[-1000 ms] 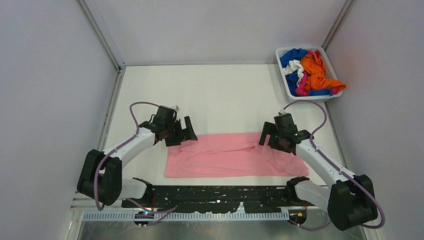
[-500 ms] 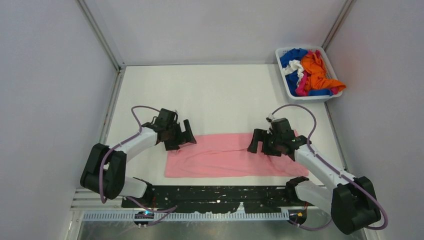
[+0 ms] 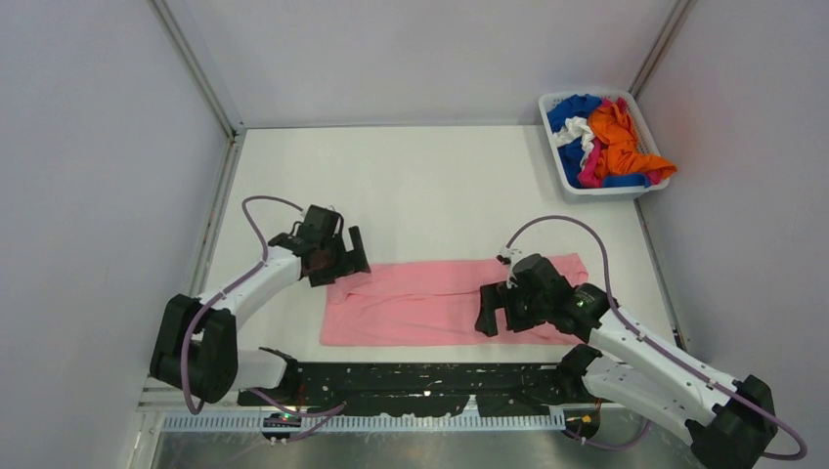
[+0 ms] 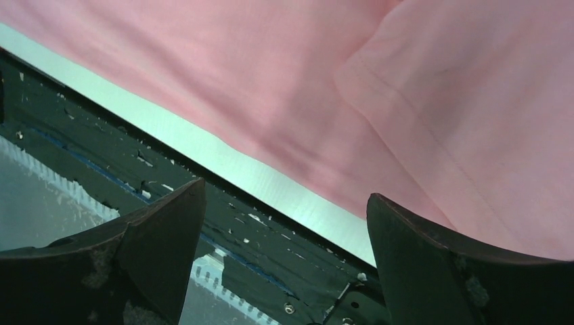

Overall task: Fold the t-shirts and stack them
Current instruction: Rotate the tshirt 90 degrees

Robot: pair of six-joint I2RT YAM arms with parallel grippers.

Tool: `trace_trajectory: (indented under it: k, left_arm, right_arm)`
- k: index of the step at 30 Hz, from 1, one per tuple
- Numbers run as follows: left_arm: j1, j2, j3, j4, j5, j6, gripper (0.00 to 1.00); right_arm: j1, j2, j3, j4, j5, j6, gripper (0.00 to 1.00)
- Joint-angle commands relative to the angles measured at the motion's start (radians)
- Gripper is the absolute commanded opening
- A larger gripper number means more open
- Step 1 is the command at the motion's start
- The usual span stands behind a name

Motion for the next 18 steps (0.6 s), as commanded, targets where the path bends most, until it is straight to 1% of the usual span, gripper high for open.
trace_trajectory:
  k: [1, 3, 5, 7, 8, 9, 10, 11, 13, 15, 18]
  left_arm:
    - [0.004, -0.064, 0.083, -0.086, -0.104, 0.037, 0.99]
    - [0.002, -0.077, 0.09, -0.08, -0.068, 0.046, 0.99]
    - [-0.018, -0.089, 0.086, -0.053, 0.007, 0.064, 0.99]
    - [-0.067, -0.087, 0.083, -0.013, 0.045, 0.077, 0.99]
    - [-0.097, -0.078, 0.08, 0.006, 0.066, 0.081, 0.99]
    - [-0.124, -0.067, 0.079, 0.024, 0.091, 0.084, 0.99]
    - [-0.149, -0.048, 0.075, 0.042, 0.114, 0.085, 0.99]
    - [-0.156, -0.028, 0.072, 0.054, 0.125, 0.081, 0.99]
    - [-0.161, 0.015, 0.057, 0.068, 0.136, 0.071, 0.99]
    - [-0.161, 0.055, 0.046, 0.063, 0.11, 0.068, 0.99]
    - [-0.161, 0.099, 0.019, 0.059, 0.09, 0.066, 0.99]
  right_arm:
    - [0.003, -0.076, 0.073, -0.069, 0.193, 0.061, 0.96]
    - [-0.007, -0.092, 0.064, -0.075, 0.251, 0.135, 0.95]
    - [-0.04, -0.101, 0.047, -0.08, 0.287, 0.197, 0.95]
    - [-0.096, -0.109, 0.017, -0.061, 0.323, 0.258, 0.95]
    - [-0.145, -0.113, -0.013, -0.044, 0.321, 0.286, 0.95]
    - [-0.174, -0.113, -0.047, 0.005, 0.287, 0.294, 0.95]
    - [-0.229, -0.11, -0.065, 0.031, 0.271, 0.308, 0.95]
    - [-0.288, -0.098, -0.098, 0.082, 0.229, 0.312, 0.95]
    - [-0.367, -0.057, -0.137, 0.154, 0.151, 0.311, 0.96]
    - [-0.426, 0.014, -0.152, 0.21, 0.119, 0.286, 0.95]
    - [-0.471, 0.133, -0.146, 0.31, 0.116, 0.25, 0.95]
